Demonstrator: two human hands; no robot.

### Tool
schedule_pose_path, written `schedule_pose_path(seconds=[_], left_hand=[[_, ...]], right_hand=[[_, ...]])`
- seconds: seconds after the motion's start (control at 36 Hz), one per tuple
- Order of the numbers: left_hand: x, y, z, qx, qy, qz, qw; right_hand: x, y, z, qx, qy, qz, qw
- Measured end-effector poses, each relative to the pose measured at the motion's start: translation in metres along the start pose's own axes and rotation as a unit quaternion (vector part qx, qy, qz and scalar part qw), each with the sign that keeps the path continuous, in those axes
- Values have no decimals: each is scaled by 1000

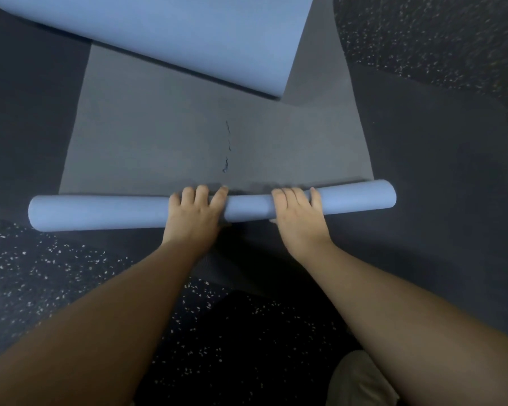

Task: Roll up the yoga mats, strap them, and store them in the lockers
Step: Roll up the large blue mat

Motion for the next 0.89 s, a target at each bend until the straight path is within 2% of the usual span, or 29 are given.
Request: schedule_pose_path(seconds=[0.17, 0.36, 0.5, 0.61, 0.69, 0.89], left_hand=[[27, -7, 13, 11, 40, -39, 998], [63, -3, 13, 44, -12, -24, 999], [85, 6, 18, 66, -40, -17, 997], [98, 14, 8, 67, -128, -23, 989], [109, 18, 0, 53, -241, -17, 969], [123, 26, -7, 82, -320, -5, 944]], right_hand=[[23, -19, 9, -21, 35, 41, 998], [58, -36, 16, -22, 12, 50, 998], [79, -41, 20, -35, -35, 58, 997], [94, -45, 26, -37, -64, 63, 995], [103, -48, 27, -37, -92, 72, 992], [116, -52, 27, -50, -169, 70, 982]])
Point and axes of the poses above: each hand's wrist, its own x-axis away from the middle knuckle, its own z-axis out of the back of the hand, y = z × x, the point moved 10 cm from there along -x, towards the middle knuckle, and after that the axes turned 1 degree about -x, right-handed, at the moved point
